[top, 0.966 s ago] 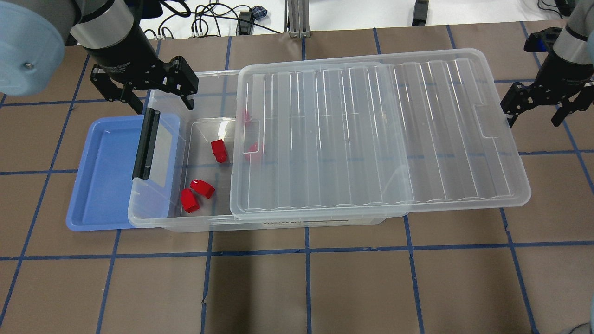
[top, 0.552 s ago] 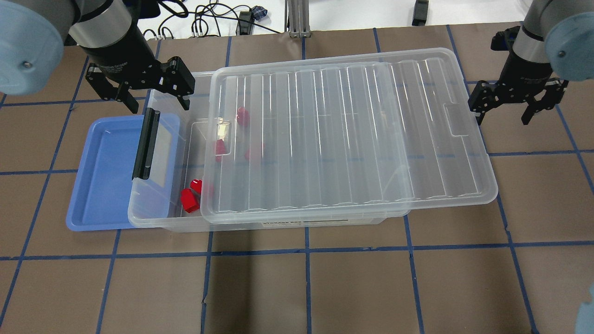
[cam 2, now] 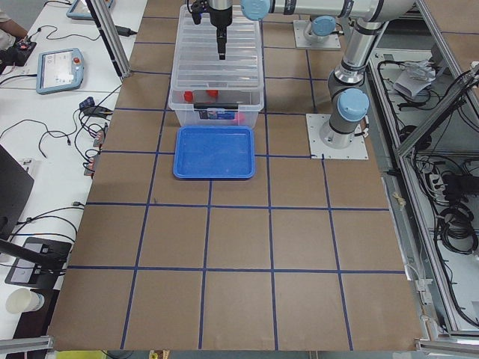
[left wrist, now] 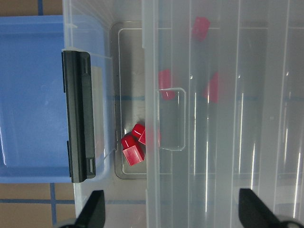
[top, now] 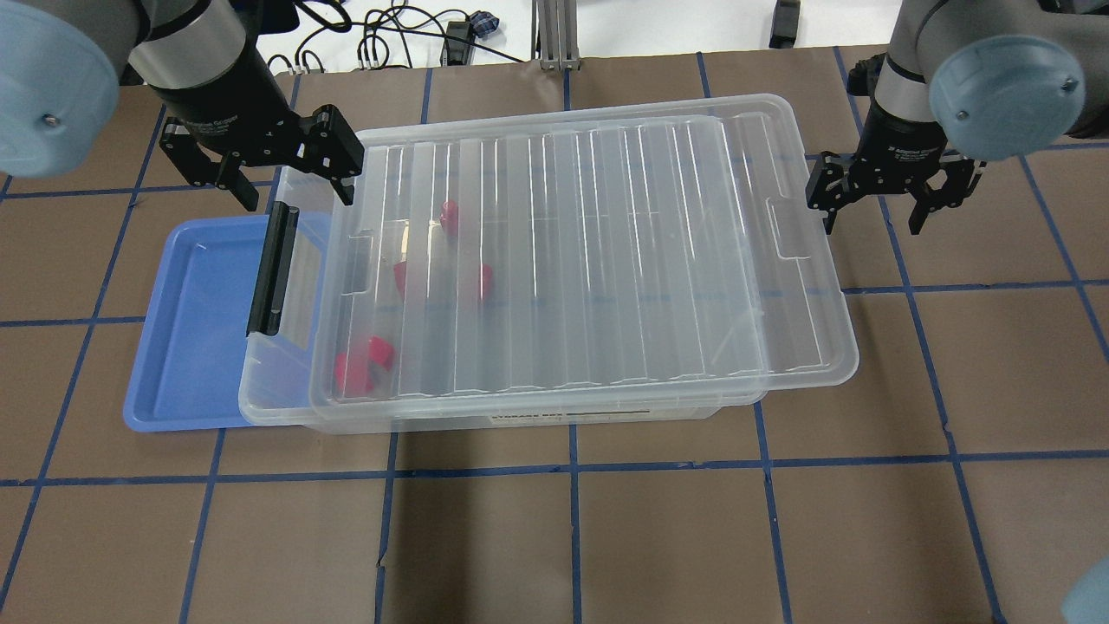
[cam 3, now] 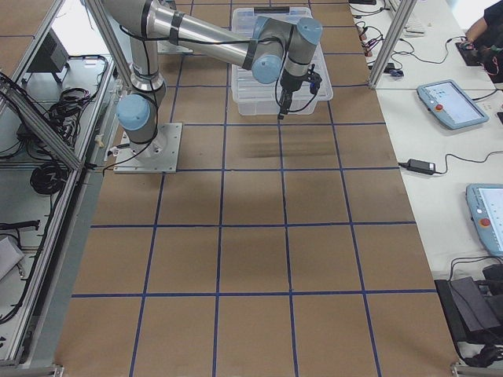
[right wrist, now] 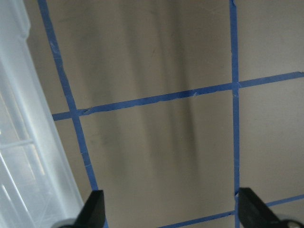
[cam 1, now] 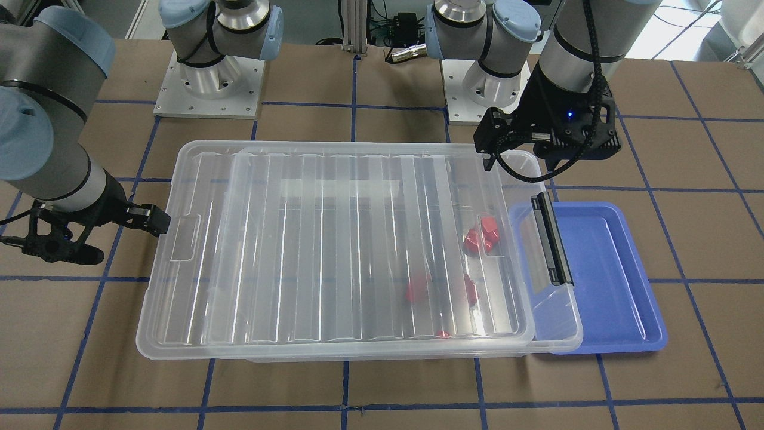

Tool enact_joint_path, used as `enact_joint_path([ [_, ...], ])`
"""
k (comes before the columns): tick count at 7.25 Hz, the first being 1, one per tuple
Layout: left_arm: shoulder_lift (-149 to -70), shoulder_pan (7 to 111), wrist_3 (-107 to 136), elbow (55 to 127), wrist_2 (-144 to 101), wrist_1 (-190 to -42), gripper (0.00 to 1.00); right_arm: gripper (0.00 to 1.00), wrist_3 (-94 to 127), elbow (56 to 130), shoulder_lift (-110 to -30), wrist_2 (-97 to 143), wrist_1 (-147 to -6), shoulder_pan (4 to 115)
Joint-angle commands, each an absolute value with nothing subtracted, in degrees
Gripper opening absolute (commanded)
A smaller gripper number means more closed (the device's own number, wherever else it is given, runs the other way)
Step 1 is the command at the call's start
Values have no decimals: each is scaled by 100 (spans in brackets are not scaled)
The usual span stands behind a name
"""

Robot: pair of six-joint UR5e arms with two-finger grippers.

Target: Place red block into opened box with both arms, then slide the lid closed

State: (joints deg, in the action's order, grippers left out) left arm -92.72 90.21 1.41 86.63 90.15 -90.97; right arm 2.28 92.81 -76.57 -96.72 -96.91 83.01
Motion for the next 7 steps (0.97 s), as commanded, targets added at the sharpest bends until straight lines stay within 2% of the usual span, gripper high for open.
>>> enact_joint_path([
  [1, -9264, 9026, 141, 8657, 9018, -9097, 100, 100, 483, 9281, -7664, -9580, -9686, 8446],
  [7, -9229, 9026, 141, 8657, 9018, -9097, 100, 100, 510, 9272, -7655, -9458, -9703, 8621],
])
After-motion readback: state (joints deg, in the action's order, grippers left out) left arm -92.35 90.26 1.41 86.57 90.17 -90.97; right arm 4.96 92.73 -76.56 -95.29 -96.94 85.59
